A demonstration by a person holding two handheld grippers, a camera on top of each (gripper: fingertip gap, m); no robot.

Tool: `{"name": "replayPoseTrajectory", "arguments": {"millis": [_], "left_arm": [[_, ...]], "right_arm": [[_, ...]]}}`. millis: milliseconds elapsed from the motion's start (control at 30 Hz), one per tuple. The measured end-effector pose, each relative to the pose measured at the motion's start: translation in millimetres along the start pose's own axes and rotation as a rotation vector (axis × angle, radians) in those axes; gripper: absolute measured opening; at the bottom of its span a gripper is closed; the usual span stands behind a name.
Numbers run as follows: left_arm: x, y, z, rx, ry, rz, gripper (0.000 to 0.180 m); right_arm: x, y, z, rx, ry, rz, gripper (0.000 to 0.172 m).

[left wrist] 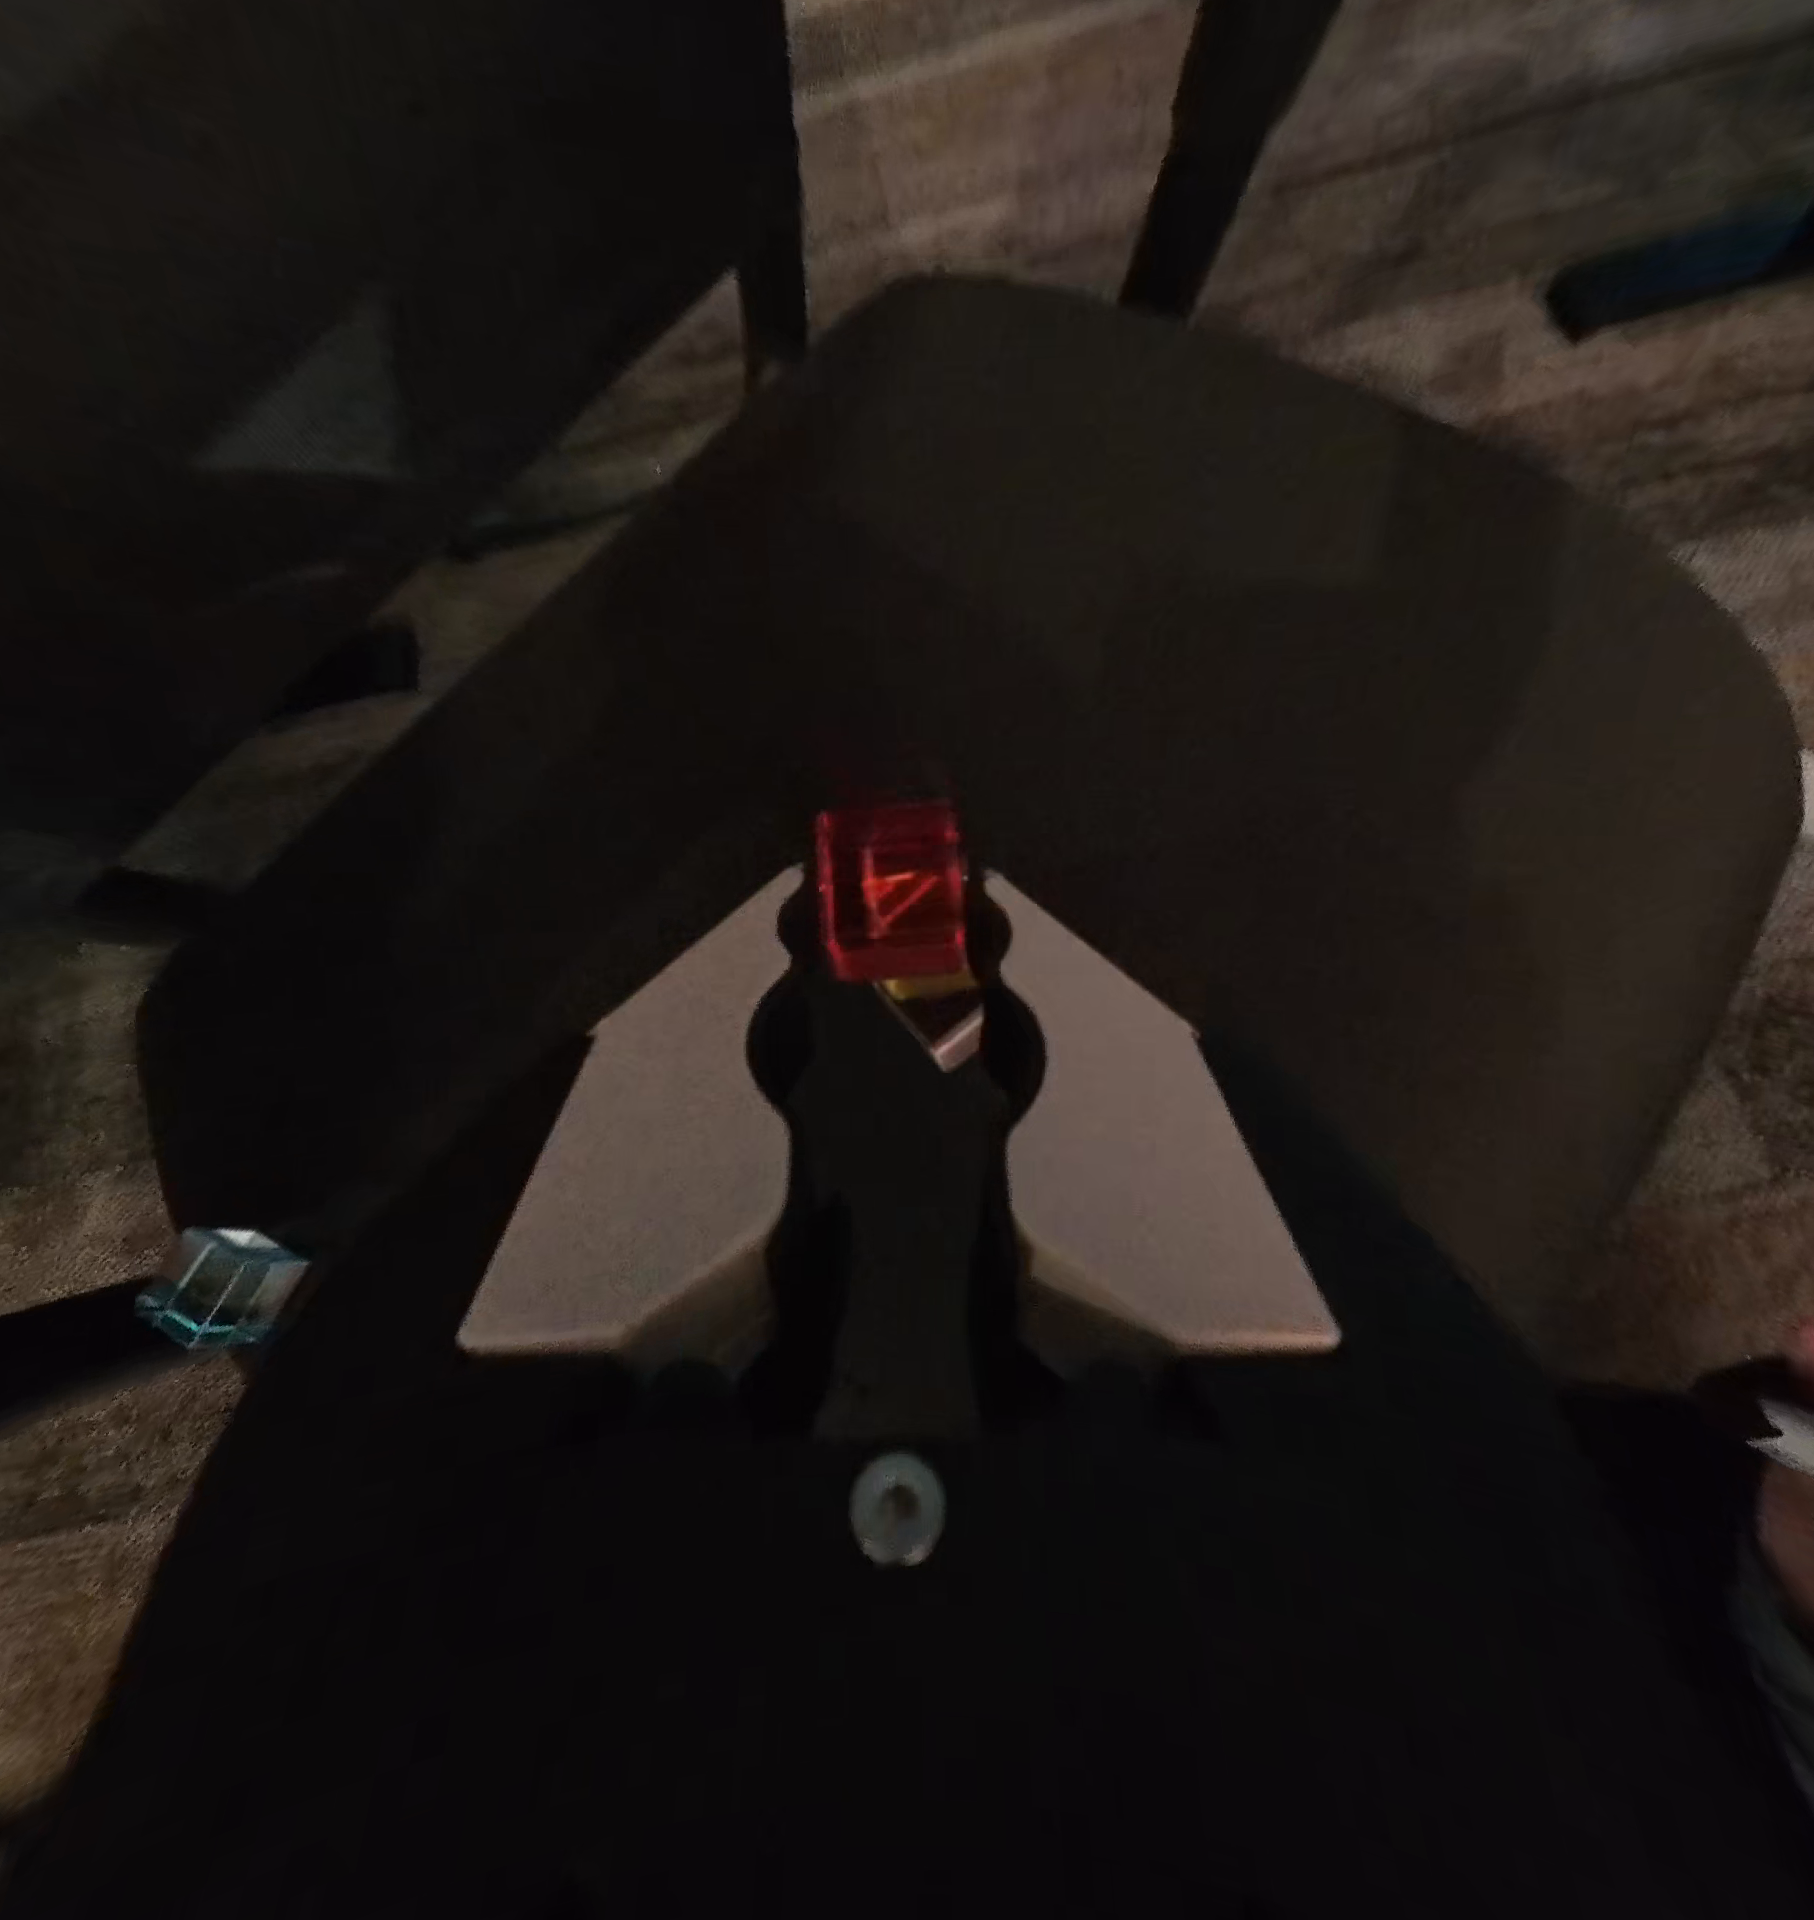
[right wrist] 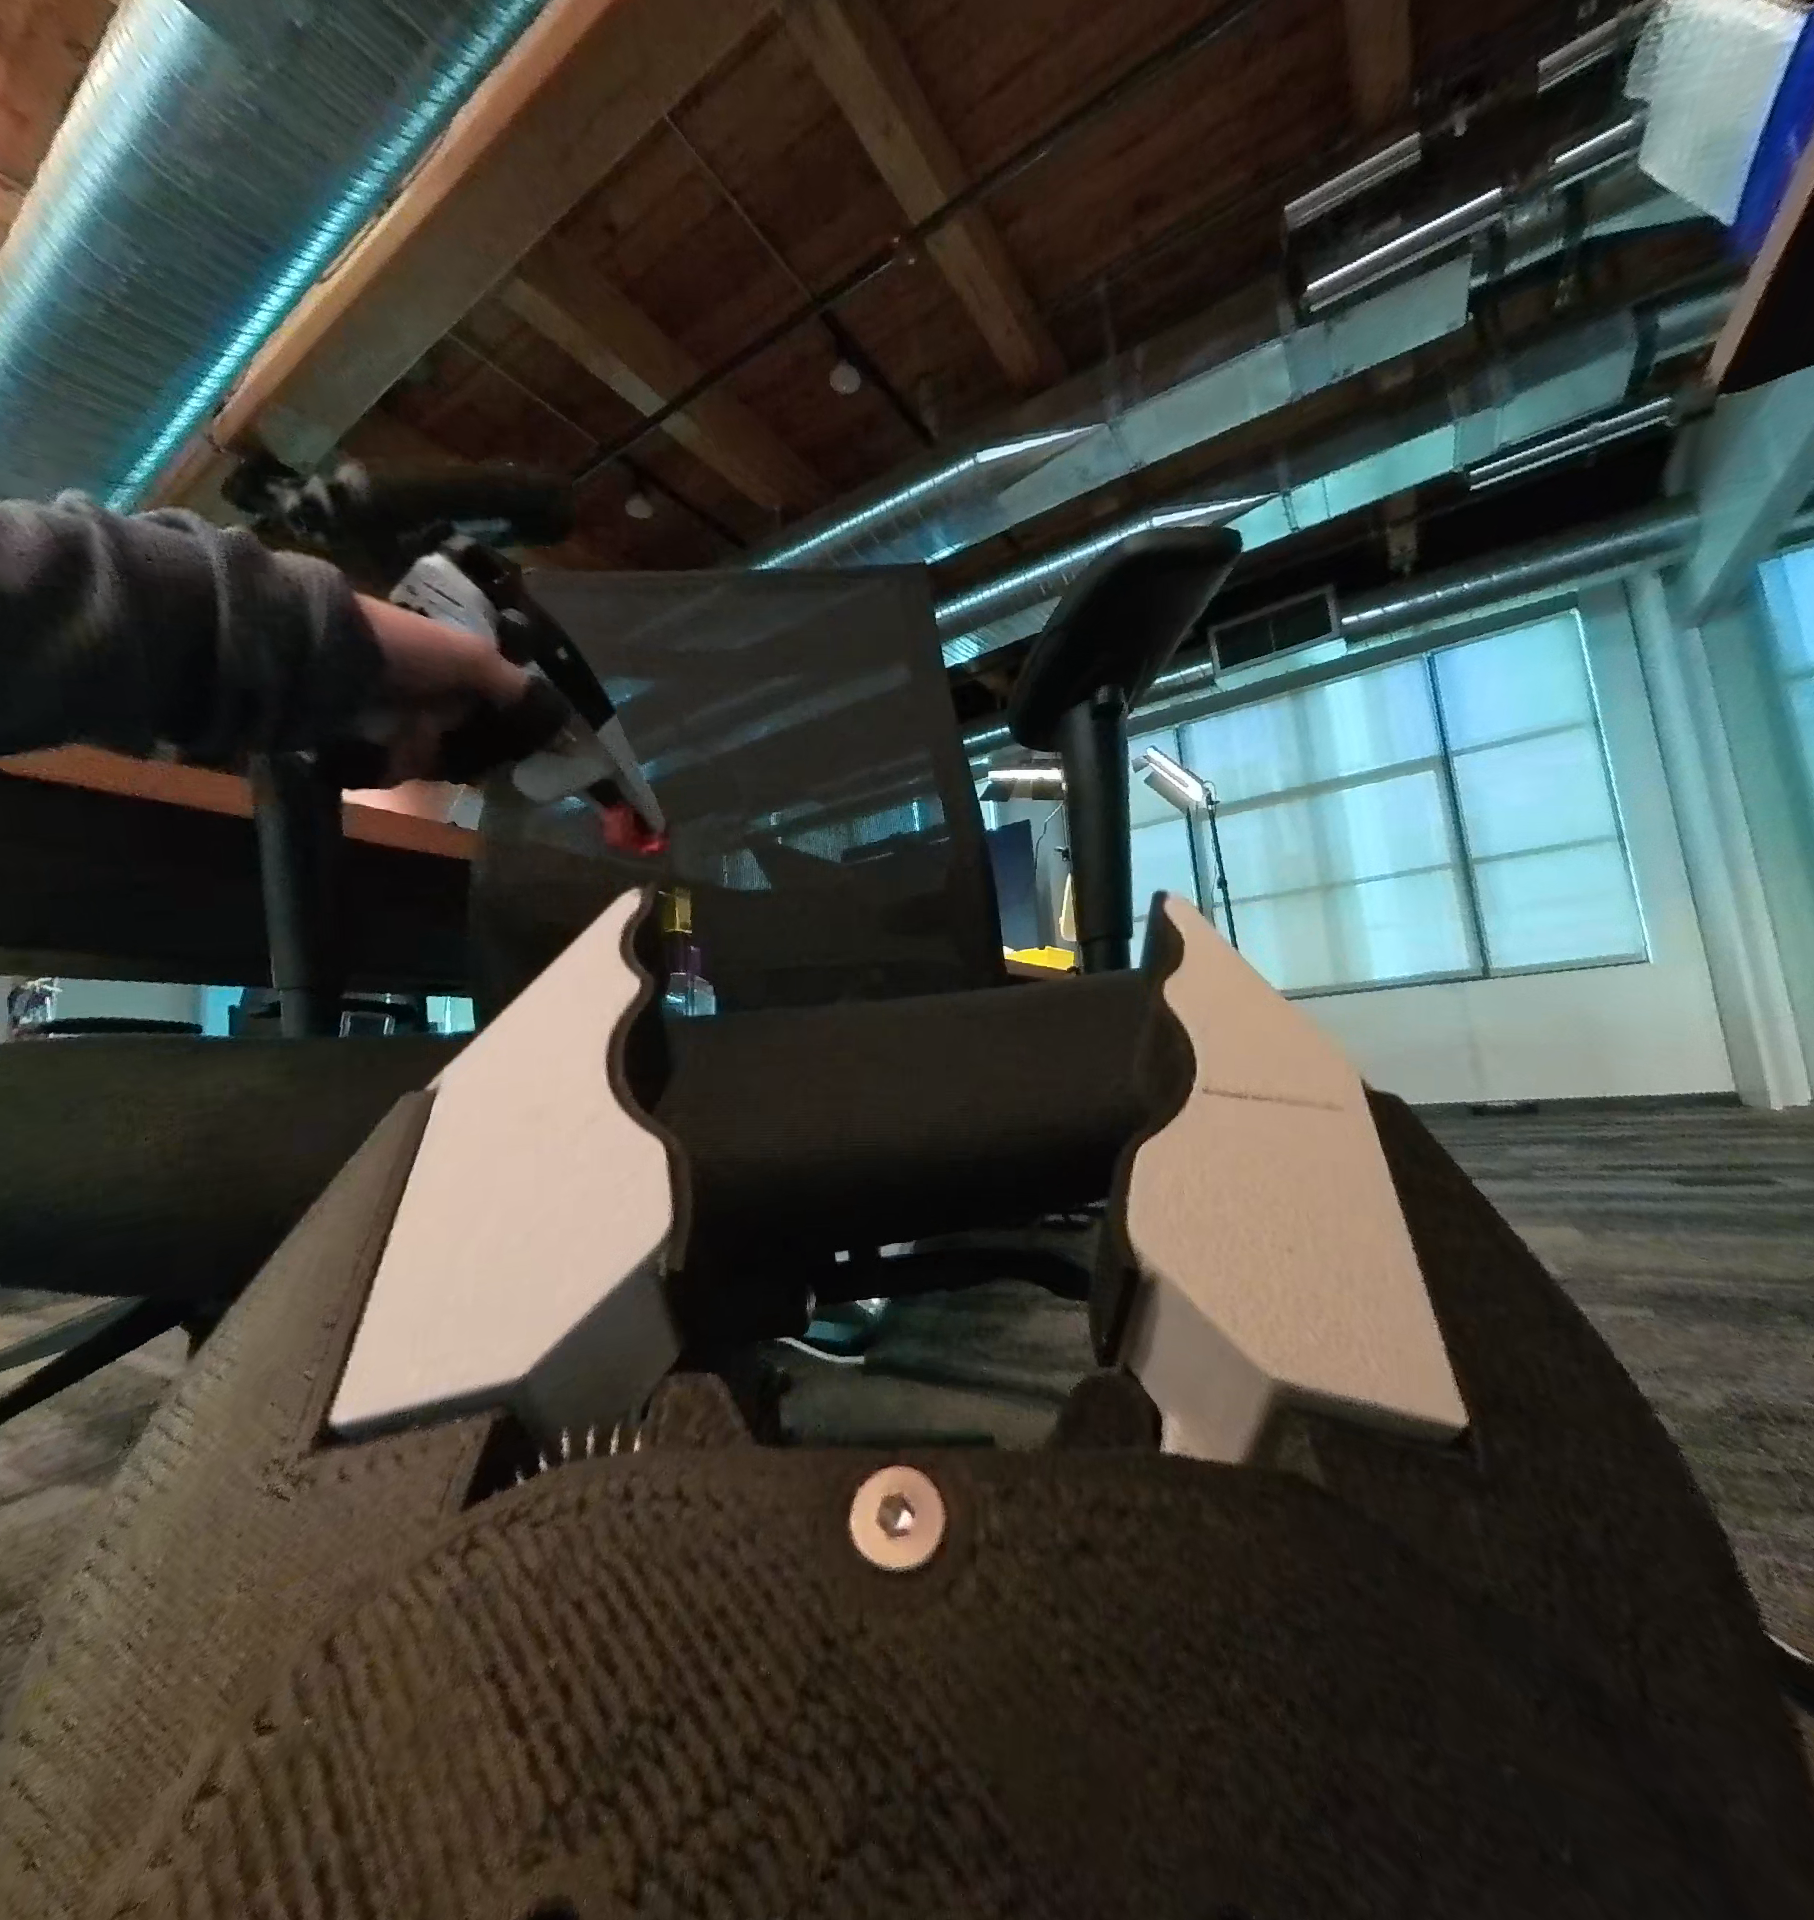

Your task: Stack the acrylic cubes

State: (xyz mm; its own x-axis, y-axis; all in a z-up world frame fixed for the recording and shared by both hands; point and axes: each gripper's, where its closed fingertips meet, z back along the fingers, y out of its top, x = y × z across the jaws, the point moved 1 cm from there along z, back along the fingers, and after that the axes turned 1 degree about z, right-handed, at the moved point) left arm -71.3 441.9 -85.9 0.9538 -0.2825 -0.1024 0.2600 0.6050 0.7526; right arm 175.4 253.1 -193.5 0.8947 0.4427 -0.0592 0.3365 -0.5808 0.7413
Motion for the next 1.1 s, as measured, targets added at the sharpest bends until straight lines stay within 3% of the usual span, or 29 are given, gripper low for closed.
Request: {"name": "replayPoseTrajectory", "arguments": {"millis": [233, 467, 500, 633, 733, 800, 933, 1000, 1100], "left_arm": [[6.9, 3.6, -6.7, 0.008, -0.064, 0.06, 0.026], [3.2, -4.2, -17.5, -0.01, -0.035, 0.062, 0.027], [3.2, -5.4, -19.1, -0.011, -0.032, 0.066, 0.031], [-2.4, -3.0, -15.2, 0.019, -0.001, 0.075, 0.083], [-19.7, 15.7, 6.4, 0.17, 0.019, 0.124, 0.093], [-45.0, 15.5, 14.7, 0.205, 0.07, 0.176, 0.09], [-108.7, -31.6, 3.8, -0.011, 0.292, 0.208, 0.074], [-136.9, -54.2, 1.6, -0.115, 0.406, 0.167, 0.046], [-166.3, -73.5, 1.4, -0.194, 0.519, 0.17, 0.043]], "right_arm": [[-1.4, -1.7, 0.0, -0.009, 0.014, -0.02, 0.09], [-4.7, -6.4, -1.3, -0.027, 0.03, -0.036, 0.089], [-5.3, -6.8, -1.4, -0.029, 0.033, -0.038, 0.089], [-6.2, -8.1, -1.6, -0.032, 0.037, -0.042, 0.089], [-6.1, -9.0, -1.7, -0.033, 0.037, -0.046, 0.089], [-6.3, -9.5, -2.1, -0.033, 0.037, -0.054, 0.089], [-9.1, -12.6, -3.0, -0.041, 0.046, -0.066, 0.089], [-11.1, -14.4, -3.4, -0.046, 0.054, -0.071, 0.09], [-13.8, -16.4, -3.9, -0.052, 0.065, -0.074, 0.09]]}}
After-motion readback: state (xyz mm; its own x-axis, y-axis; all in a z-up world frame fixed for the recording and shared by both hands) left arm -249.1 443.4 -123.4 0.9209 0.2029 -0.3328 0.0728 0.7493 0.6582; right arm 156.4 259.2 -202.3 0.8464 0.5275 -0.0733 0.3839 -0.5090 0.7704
